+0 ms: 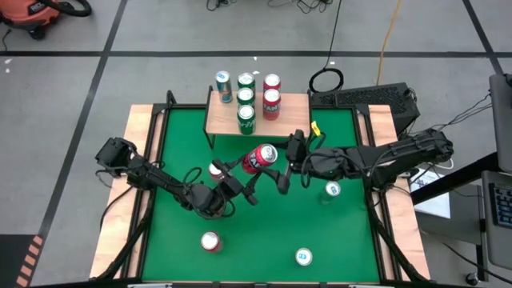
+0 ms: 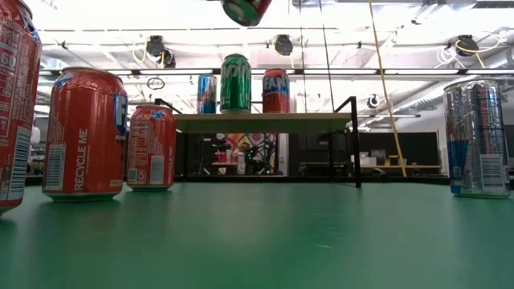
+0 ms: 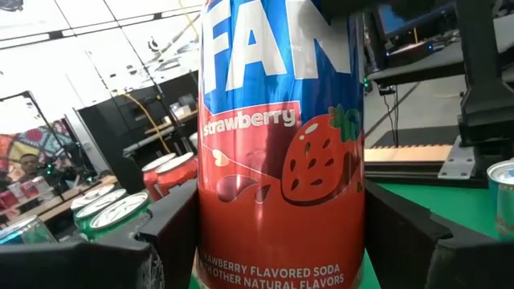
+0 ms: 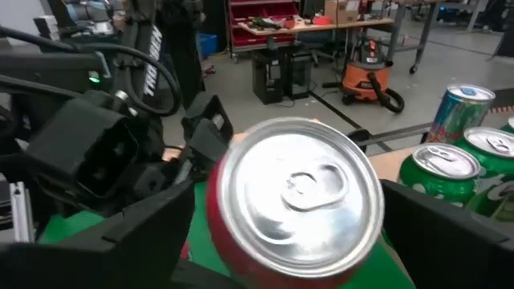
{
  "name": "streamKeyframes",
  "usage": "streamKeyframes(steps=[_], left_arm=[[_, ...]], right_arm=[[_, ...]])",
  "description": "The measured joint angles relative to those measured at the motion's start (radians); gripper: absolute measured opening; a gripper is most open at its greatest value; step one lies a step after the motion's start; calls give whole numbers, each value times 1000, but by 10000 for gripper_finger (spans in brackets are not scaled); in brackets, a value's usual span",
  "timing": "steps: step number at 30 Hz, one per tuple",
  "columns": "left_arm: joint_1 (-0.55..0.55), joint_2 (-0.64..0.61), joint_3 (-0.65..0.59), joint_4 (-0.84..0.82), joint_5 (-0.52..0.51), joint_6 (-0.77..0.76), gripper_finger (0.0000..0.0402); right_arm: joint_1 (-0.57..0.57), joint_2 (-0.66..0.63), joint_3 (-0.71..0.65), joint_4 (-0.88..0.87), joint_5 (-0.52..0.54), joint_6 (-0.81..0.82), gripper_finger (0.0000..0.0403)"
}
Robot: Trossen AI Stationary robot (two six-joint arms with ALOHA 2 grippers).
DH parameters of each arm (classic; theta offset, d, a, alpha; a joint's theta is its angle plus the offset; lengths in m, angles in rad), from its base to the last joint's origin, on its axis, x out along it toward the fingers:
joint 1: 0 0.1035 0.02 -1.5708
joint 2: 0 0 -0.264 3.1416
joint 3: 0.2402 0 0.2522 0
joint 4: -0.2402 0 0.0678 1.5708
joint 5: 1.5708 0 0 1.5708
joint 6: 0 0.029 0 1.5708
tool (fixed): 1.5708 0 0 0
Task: Place canned beverage on shelf
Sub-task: Put the orange soda can on the shelf aligned with the other orange soda can
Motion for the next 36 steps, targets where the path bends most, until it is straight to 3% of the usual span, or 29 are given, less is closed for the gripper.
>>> streamKeyframes(steps=[15, 20, 32, 36], left_arm=[[3, 0, 0, 7, 4, -1, 270], [6, 0, 0, 6, 9, -1, 301], [-7, -3, 3, -26, 60, -62, 361], [-14, -3, 3, -26, 29, -77, 379]], right_arm=[[-59, 8, 0, -14, -137, -2, 319], [-65, 8, 0, -15, -136, -21, 292], [-107, -33, -4, -103, -137, -132, 294], [-148, -84, 0, -157, -237, -198, 294]])
